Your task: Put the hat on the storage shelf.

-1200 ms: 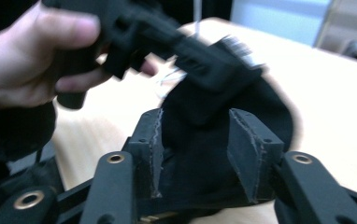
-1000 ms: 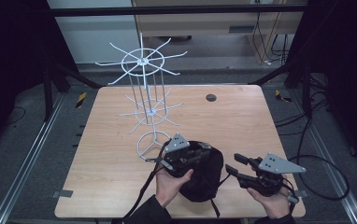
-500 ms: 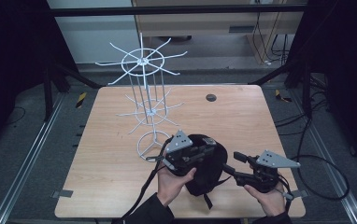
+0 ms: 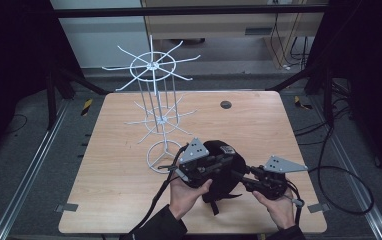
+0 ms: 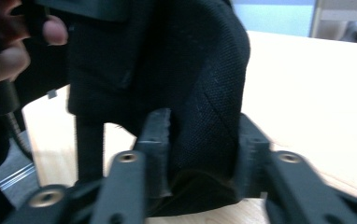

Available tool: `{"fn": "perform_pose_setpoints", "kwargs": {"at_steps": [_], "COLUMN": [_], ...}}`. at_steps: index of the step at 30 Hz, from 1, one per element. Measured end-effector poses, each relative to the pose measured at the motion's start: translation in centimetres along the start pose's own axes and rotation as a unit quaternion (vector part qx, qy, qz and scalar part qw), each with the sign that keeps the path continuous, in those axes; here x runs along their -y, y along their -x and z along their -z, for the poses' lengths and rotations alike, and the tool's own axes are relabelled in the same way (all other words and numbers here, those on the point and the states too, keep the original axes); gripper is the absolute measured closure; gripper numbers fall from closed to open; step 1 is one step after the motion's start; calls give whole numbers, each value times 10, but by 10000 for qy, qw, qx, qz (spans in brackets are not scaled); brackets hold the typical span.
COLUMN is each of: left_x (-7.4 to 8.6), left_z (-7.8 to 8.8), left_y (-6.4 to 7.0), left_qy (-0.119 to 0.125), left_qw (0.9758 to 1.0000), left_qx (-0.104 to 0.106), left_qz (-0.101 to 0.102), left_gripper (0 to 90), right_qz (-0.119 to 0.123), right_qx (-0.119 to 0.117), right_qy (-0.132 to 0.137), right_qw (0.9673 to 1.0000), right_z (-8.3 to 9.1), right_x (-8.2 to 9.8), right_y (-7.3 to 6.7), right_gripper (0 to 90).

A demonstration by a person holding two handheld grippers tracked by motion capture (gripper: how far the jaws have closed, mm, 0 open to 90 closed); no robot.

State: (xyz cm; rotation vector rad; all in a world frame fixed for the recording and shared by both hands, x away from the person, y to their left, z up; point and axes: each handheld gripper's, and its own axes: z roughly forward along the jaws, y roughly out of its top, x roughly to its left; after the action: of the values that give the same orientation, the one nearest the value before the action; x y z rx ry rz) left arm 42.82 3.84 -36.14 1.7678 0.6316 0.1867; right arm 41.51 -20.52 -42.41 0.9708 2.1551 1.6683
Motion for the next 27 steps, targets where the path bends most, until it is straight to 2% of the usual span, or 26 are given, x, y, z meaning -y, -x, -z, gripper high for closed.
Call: {"fn": "perform_pose_setpoints", "kwargs": {"at_steps": [1, 3, 5, 7, 8, 10, 12, 14, 15, 16, 18, 19, 20, 21, 22, 24, 25, 26, 27], "left_x": [0, 1, 1, 1, 0, 1, 2, 3, 6, 6, 9, 13, 13, 20, 20, 28, 36, 36, 44], "left_z": [0, 0, 0, 1, 3, 11, 19, 24, 35, 35, 47, 59, 59, 73, 73, 87, 98, 98, 110], "left_y": [0, -2, -2, -2, -2, -1, -1, -2, -3, -3, -6, -10, -10, -16, -16, -21, -26, -26, -33], "left_qy": [0, -20, -61, -65, -87, -65, -81, -69, -76, -76, -122, -105, -105, -139, -139, -169, -187, -187, -187], "left_qw": [10000, 10000, 10000, 10000, 9999, 9998, 9995, 9994, 9989, 9989, 9976, 9970, 9970, 9958, 9958, 9947, 9939, 9939, 9928], "left_qx": [0, 24, 15, -5, -38, -122, -229, -265, -373, -373, -578, -676, -676, -836, -836, -954, -1055, -1055, -1176], "left_qz": [0, -6, -6, -24, -48, -113, -217, -228, -276, -276, -369, -353, -353, -347, -347, -331, -253, -253, -111], "left_gripper": [815, 810, 789, 716, 716, 630, 599, 571, 560, 552, 540, 527, 524, 513, 510, 506, 497, 491, 484], "right_qz": [0, -3, 21, 37, 37, 19, 17, 13, 20, 20, 51, 101, 101, 85, 85, 143, 154, 154, 188], "right_qx": [0, -30, -9, 30, 30, 120, 157, 176, 231, 231, 289, 338, 338, 363, 363, 406, 437, 437, 477], "right_qy": [0, 5, 11, 3, 3, 21, 38, 51, 79, 79, 99, 117, 117, 148, 148, 161, 172, 172, 169], "right_qw": [10000, 10000, 10000, 10000, 10000, 9999, 9999, 9998, 9997, 9997, 9995, 9993, 9993, 9992, 9992, 9989, 9988, 9988, 9985], "right_z": [0, 1, 2, 3, 3, 6, 7, 8, 10, 10, 11, 12, 12, 12, 12, 13, 14, 14, 14], "right_x": [0, -1, -1, -2, -2, -3, -3, -3, -5, -5, -7, -9, -9, -11, -11, -14, -15, -15, -17], "right_y": [0, -1, -2, -2, -2, -1, 0, 1, 1, 1, 1, 2, 2, 2, 2, 2, 2, 2, 2], "right_gripper": [661, 743, 775, 793, 793, 811, 816, 818, 821, 821, 823, 827, 827, 831, 831, 836, 838, 838, 840]}}
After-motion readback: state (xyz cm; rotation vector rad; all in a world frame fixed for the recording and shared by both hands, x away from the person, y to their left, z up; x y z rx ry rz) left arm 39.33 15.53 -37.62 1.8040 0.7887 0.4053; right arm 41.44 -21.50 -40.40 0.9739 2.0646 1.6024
